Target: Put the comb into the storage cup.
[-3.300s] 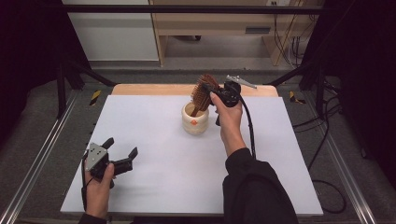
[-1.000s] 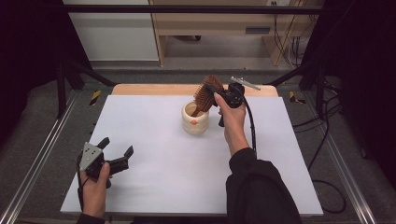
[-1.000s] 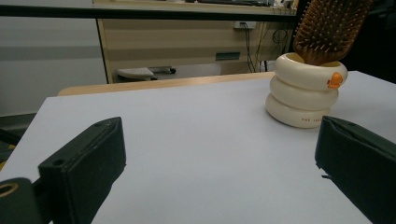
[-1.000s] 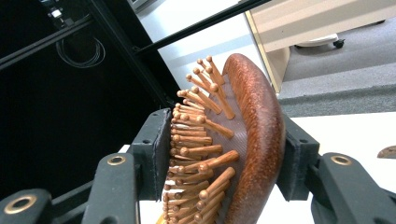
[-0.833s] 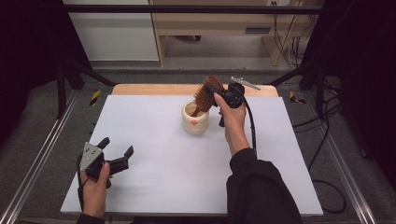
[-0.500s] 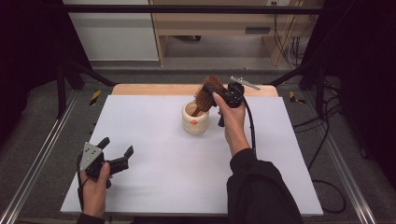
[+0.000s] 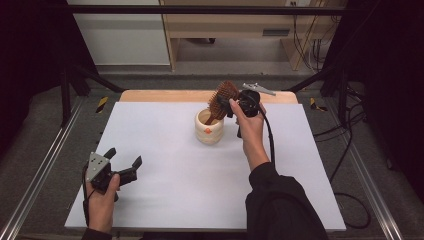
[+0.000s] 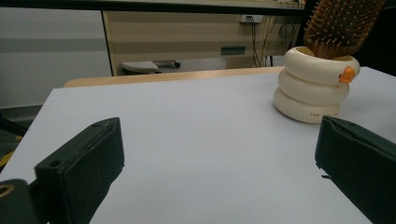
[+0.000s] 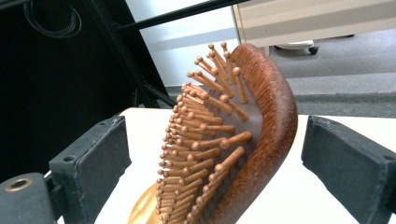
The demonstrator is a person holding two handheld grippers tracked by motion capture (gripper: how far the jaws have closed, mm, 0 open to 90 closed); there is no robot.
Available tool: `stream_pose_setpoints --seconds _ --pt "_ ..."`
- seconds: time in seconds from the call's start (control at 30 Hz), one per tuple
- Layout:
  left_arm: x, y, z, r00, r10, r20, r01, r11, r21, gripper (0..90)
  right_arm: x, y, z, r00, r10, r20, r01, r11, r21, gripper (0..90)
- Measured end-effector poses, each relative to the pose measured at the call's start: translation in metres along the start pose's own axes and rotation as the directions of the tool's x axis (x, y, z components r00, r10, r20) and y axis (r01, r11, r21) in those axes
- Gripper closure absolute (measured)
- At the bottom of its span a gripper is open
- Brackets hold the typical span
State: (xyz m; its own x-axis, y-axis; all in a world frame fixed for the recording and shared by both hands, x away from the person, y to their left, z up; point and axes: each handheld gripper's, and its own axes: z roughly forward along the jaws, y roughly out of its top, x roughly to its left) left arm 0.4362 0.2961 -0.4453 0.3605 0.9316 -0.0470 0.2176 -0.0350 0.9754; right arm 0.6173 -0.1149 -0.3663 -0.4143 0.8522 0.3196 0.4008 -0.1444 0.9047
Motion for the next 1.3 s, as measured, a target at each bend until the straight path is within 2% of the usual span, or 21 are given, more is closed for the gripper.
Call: stream_pose_setpoints --seconds 0.1,0.13,0.17,0.33,0.4,0.47,0.5,0.8,0.87,1.3 --pt "0.001 0.001 -0.001 1.0 -0.002 -0.001 0.002 1.0 -0.007 1.5 0.001 0.0 -0.002 0.9999 -0.011 -0.001 0.011 1.0 0.003 8.4" --pt "0.001 0.001 -0.001 1.0 -0.002 -0.002 0.002 0.9999 -0.012 1.5 0.002 0.001 -0.004 0.9994 -0.018 -0.03 0.019 1.0 0.007 8.3" --pt "0.001 0.001 -0.001 1.0 -0.007 0.007 0.007 0.9999 -0.011 1.5 0.002 0.001 -0.005 0.9993 -0.021 -0.032 0.021 1.0 0.009 8.2" --pt "0.0 0.001 -0.001 1.0 0.002 0.007 -0.002 0.9999 -0.015 1.5 0.004 0.003 -0.009 0.998 -0.056 -0.028 0.057 0.998 0.01 7.1" --pt "0.0 0.001 -0.001 0.9999 -0.004 0.015 0.004 0.9999 -0.015 1.5 0.005 0.002 -0.013 0.9953 -0.096 -0.012 0.096 0.995 0.015 7.6" --pt "0.0 0.001 -0.001 0.9998 -0.001 0.019 0.001 0.9999 -0.015 1.5 0.005 0.002 -0.015 0.9933 -0.116 0.001 0.116 0.993 0.021 8.3" --pt "0.001 0.001 -0.001 0.9998 0.009 0.015 -0.009 0.9998 -0.015 1.5 0.005 0.002 -0.016 0.9931 -0.117 0.003 0.117 0.993 0.018 8.2" --pt "0.003 0.001 -0.002 0.9999 -0.003 0.014 0.003 0.9999 -0.016 1.6 0.005 0.007 -0.025 0.9927 -0.12 -0.014 0.12 0.993 0.002 7.0" --pt "0.003 0.001 -0.002 0.9999 -0.008 0.014 0.008 0.9998 -0.018 1.5 0.005 0.007 -0.026 0.9909 -0.135 -0.008 0.135 0.991 0.005 7.1" --pt "0.006 0.001 -0.002 0.9998 -0.017 0.008 0.017 0.9997 -0.019 1.5 0.003 0.011 -0.03 0.991 -0.134 -0.004 0.134 0.991 -0.027 8.7"
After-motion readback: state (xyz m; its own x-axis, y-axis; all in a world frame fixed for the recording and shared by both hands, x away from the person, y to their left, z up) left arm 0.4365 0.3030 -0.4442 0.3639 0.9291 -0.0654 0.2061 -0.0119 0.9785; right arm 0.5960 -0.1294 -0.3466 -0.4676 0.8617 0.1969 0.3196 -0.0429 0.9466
